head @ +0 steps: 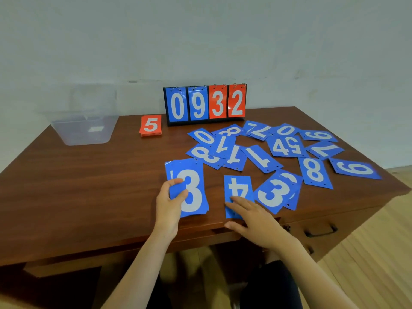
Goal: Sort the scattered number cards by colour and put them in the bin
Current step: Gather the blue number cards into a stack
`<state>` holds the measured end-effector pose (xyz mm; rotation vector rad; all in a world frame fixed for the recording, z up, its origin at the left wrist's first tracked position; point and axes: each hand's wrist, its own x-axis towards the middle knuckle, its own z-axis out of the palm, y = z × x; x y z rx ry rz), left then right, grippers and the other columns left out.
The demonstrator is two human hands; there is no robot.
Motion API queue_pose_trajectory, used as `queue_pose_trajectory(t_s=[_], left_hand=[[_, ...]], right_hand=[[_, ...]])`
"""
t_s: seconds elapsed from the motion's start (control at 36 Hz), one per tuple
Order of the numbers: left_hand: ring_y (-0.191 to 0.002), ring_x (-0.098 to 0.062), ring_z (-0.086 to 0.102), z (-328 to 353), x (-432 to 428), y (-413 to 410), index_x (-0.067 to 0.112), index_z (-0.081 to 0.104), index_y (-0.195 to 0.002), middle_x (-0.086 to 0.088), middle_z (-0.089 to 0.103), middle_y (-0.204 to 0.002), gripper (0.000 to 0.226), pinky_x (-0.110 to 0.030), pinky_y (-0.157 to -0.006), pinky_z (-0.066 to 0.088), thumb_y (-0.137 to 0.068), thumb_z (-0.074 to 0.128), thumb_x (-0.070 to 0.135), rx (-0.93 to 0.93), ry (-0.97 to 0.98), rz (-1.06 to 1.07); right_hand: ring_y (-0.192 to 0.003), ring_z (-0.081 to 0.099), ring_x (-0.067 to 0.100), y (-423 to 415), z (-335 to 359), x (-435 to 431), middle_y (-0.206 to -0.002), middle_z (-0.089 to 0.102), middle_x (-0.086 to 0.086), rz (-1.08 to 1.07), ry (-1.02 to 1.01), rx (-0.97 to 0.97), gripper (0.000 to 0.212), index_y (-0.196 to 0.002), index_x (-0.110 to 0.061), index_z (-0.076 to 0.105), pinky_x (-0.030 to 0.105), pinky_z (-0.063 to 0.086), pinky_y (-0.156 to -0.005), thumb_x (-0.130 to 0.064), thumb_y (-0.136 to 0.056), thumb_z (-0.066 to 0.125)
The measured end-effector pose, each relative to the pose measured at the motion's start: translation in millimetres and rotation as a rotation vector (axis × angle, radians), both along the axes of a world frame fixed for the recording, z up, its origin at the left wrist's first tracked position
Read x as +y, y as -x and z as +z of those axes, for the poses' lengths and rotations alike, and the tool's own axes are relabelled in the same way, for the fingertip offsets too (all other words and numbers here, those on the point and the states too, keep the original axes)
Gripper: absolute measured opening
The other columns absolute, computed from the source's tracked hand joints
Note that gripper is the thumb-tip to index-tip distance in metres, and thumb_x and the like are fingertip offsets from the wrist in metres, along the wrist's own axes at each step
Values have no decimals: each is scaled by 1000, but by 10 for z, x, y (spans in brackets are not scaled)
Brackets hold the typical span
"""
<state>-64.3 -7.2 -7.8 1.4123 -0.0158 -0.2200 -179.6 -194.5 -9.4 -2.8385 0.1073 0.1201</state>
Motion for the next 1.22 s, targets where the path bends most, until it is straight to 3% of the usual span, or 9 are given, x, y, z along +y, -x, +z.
queue_pose_trajectory(t_s=[0.06, 0.14, 0.25, 0.42, 0.61, 0.69, 0.81, 1.0, 1.22], left_hand=[[-115, -15, 55, -20, -18, 37, 23, 63, -97, 4, 58, -122, 25, -28, -81, 52, -87, 61, 1, -34, 0, -12], [-115, -14, 54, -23, -33, 69, 23, 65, -91, 5, 60, -118, 25, -31, -91, 48, -88, 58, -1, -41, 11, -13], [-114, -12, 53, 9, -5, 72, 21, 66, -88, 8, 61, -114, 22, -21, -80, 48, -92, 55, 2, -77, 7, 26], [-118, -16, 52, 29, 97, -42, 31, 67, -85, 7, 58, -120, 29, -44, -98, 48, -93, 54, 7, -91, -57, 97], [-115, -8, 49, 171, 116, -48, 27, 66, -91, 7, 57, -120, 27, -20, -86, 41, -94, 51, 4, -157, -76, 10], [-111, -5, 53, 213, 95, -42, 20, 67, -95, 8, 58, -118, 21, -16, -79, 46, -95, 52, 6, -137, -54, -50], [-95, -9, 67, 279, 25, 11, 15, 68, -98, 3, 68, -111, 14, -20, -65, 56, -95, 55, 14, -22, 85, -133], [-95, -24, 69, 287, 15, 27, 22, 59, -107, 4, 66, -113, 18, -44, -74, 55, -96, 50, 9, -23, 167, -198], [-101, -25, 65, 281, -48, -124, 22, 66, -93, -1, 63, -116, 25, -41, -77, 53, -96, 46, 7, 3, 103, -183]], right_hand=[[-144, 16, 7, 78, 20, 4, -157, 15, -15, 20, -41, 30, 69, -149, -32, 22, 27, 18, -115, -53, -90, 52], [-133, 38, 10, 108, 33, -10, -147, 37, -12, -22, -90, -1, 52, -142, -29, 34, 24, 35, -104, -27, -94, 56], [-113, 53, 8, 84, 105, -38, -124, 59, -9, -57, -159, -126, 27, -123, -26, 56, 12, 37, -87, -22, -98, 49], [-90, 54, -4, -106, 424, -20, -99, 59, -17, -178, -449, -514, 17, -108, -23, 63, 1, 40, -74, -18, -93, 58], [-100, 61, 12, -424, 794, -39, -104, 58, -7, -381, -905, -666, 20, -108, -26, 61, 35, 57, -73, -25, -89, 64], [-91, 62, 8, -539, 838, 30, -100, 61, -7, -338, -883, -628, 15, -99, -23, 58, 28, 57, -63, -24, -87, 66], [-93, 63, 16, -700, 743, 182, -98, 62, 0, -253, -787, -519, 15, -86, -34, 55, 36, 56, -68, -25, -86, 67], [-89, 55, 1, -900, 618, 313, -97, 61, -12, -264, -678, -556, 10, -94, -26, 57, 7, 44, -66, -22, -89, 65], [-90, 50, 7, -1166, 592, 328, -93, 62, -5, -262, -600, -635, 8, -87, -22, 60, 9, 40, -67, -18, -86, 67]])
